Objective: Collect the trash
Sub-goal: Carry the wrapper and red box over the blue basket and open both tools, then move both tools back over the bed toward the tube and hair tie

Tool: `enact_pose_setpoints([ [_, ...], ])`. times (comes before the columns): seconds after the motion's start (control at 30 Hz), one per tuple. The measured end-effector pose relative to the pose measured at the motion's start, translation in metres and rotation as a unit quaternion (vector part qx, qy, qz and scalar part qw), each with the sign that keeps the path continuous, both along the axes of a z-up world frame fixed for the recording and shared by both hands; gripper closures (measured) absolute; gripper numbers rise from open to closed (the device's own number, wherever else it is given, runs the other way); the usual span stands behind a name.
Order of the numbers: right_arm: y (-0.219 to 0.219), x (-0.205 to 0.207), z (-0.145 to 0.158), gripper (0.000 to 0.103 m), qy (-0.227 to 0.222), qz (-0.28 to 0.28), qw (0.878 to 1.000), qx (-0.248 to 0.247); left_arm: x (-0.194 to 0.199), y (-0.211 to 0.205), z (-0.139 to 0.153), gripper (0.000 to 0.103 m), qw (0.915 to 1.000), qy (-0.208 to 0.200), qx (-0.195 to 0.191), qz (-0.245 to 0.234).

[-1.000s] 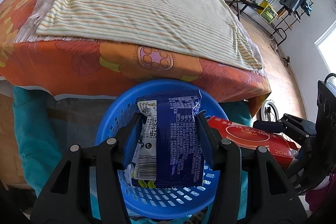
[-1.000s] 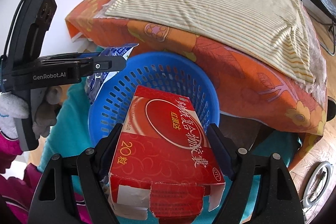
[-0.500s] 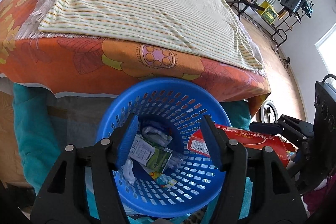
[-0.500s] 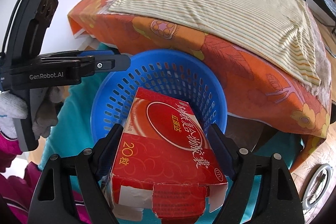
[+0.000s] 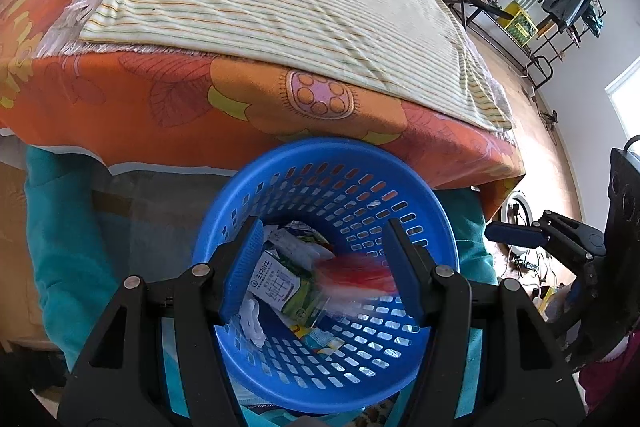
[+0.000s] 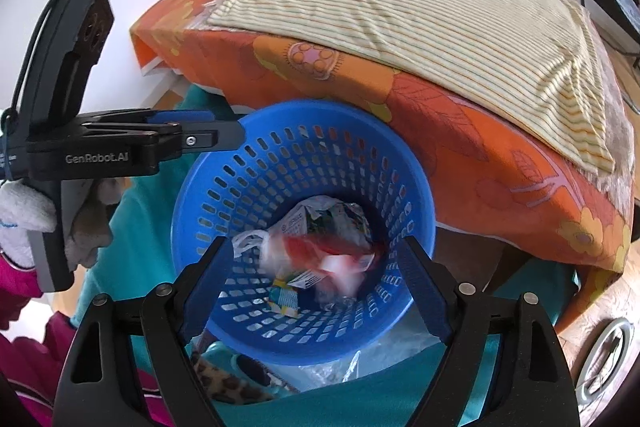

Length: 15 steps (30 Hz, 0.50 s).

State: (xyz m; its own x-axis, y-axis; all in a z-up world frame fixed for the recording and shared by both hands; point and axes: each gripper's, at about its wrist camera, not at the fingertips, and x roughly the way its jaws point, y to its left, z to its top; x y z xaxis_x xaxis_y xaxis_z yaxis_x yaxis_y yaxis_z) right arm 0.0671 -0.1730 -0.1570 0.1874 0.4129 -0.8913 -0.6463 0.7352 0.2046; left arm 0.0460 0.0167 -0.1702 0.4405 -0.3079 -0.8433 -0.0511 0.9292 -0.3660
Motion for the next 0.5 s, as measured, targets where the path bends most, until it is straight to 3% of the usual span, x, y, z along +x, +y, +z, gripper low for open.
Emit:
enact_pose_setpoints([
  [0.5,0.002,0.010,0.014,0.019,-0.019,-0.028,0.999,0.025,0.008,0.020,0.007,0.040,0.9997,-0.012,-0.001,0.020],
])
